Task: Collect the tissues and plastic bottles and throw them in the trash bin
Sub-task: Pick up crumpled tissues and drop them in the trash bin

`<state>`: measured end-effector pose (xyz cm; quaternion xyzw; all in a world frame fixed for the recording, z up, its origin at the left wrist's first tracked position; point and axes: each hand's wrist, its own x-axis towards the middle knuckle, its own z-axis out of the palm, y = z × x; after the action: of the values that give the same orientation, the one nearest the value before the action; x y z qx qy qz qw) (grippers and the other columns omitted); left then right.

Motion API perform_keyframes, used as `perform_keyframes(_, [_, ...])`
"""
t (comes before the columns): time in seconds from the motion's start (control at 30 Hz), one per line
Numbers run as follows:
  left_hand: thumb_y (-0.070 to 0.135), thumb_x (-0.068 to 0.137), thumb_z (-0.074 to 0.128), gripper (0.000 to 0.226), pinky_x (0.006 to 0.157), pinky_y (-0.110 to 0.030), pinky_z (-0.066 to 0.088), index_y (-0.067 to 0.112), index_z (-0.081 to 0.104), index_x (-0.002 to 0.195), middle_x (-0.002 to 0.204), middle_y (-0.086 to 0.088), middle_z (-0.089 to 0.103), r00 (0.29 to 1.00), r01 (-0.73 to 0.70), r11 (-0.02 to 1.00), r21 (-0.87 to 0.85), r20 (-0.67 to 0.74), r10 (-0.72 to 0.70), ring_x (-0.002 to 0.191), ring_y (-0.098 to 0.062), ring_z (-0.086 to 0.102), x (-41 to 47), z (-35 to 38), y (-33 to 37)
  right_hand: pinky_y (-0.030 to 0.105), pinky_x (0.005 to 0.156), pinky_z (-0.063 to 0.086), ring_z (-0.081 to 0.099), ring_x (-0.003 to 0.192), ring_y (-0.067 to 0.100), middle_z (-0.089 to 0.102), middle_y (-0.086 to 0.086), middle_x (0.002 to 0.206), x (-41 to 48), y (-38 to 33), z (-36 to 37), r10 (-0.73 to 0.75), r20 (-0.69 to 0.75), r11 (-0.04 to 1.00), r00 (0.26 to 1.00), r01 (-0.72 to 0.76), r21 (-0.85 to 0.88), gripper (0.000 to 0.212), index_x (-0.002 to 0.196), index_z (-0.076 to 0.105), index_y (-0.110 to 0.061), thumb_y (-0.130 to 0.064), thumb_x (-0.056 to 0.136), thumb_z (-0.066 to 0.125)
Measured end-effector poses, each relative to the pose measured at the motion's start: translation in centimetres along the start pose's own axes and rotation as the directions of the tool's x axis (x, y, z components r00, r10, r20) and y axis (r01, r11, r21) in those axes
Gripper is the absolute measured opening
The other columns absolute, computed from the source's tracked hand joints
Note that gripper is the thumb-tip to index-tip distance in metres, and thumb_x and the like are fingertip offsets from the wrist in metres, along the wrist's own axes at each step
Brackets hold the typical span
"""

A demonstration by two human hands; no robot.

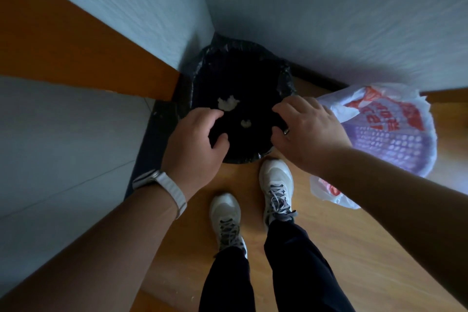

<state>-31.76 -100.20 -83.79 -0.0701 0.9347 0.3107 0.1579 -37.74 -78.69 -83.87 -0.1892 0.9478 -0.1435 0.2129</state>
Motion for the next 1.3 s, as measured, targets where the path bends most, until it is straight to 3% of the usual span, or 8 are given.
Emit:
perform_keyframes(0.13, [0.025,0.089,0.064,0.043,0.089,-0.031,0.046,0.011,0.059,0.129,0.127,-0.008,0.059,0.998,-0.067,0.987,0.149,0.022,0.064,0.115,-0.024,0.056,-0.1,-4.7,2.2,0.046,0.09,0.046,0.056,0.11,0.032,0.061,0.006,0.117,0.0,-2.4,-5.2,0.014,-0.017,0.999,1.0,-0.014,-0.03,0.04,0.122,0.061,-0.016,-0.037,0.088,0.058])
perform_keyframes(0.27, [0.032,0.09,0.058,0.048,0.098,-0.045,0.047,0.013,0.057,0.134,0.137,-0.012,0.055,0.997,-0.074,0.982,0.172,0.039,0.068,0.126,-0.028,0.05,-0.9,-9.6,5.6,0.043,0.087,0.047,0.058,0.105,0.03,0.062,0.004,0.114,-1.2,-4.8,-10.9,0.021,-0.056,0.997,0.998,-0.025,-0.067,0.042,0.118,0.062,-0.018,-0.043,0.085,0.056])
perform_keyframes(0.43, [0.035,0.09,0.057,0.049,0.099,-0.04,0.042,0.014,0.056,0.135,0.138,-0.012,0.054,0.987,-0.158,0.962,0.221,0.028,0.156,0.129,-0.029,0.048,-3.0,-16.7,10.6,0.04,0.085,0.047,0.058,0.103,0.028,0.062,0.002,0.112,-4.0,-8.0,-18.6,0.038,-0.101,0.992,0.994,-0.05,-0.117,0.044,0.115,0.062,-0.02,-0.047,0.085,0.045])
perform_keyframes(0.57, [0.033,0.09,0.06,0.046,0.1,-0.043,0.044,0.016,0.058,0.133,0.137,-0.011,0.054,0.965,-0.258,0.919,0.298,0.041,0.258,0.128,-0.028,0.048,-5.2,-22.5,13.8,0.042,0.094,0.044,0.053,0.114,0.026,0.058,0.0,0.123,-6.9,-11.0,-24.8,0.051,-0.099,0.992,0.994,-0.062,-0.11,0.045,0.124,0.056,-0.022,-0.048,0.089,0.045])
perform_keyframes(0.93, [0.037,0.088,0.05,0.046,0.096,-0.046,0.045,0.013,0.064,0.125,0.129,-0.014,0.058,0.857,-0.449,0.785,0.426,-0.043,0.514,0.119,-0.033,0.053,-12.9,-37.3,24.2,0.043,0.092,0.046,0.057,0.113,0.031,0.062,0.007,0.122,-18.7,-19.6,-40.0,0.002,-0.34,0.981,0.94,-0.069,-0.184,0.049,0.119,0.062,-0.017,-0.048,0.086,0.043])
perform_keyframes(1.3, [0.039,0.091,0.05,0.046,0.099,-0.047,0.042,0.016,0.06,0.13,0.133,-0.012,0.057,0.673,-0.616,0.578,0.536,-0.024,0.739,0.122,-0.033,0.052,-18.5,-42.0,34.8,0.044,0.102,0.041,0.05,0.126,0.027,0.056,0.003,0.136,-30.7,-19.3,-48.6,0.071,-0.497,0.933,0.865,-0.234,-0.274,0.048,0.131,0.055,-0.023,-0.052,0.094,0.044])
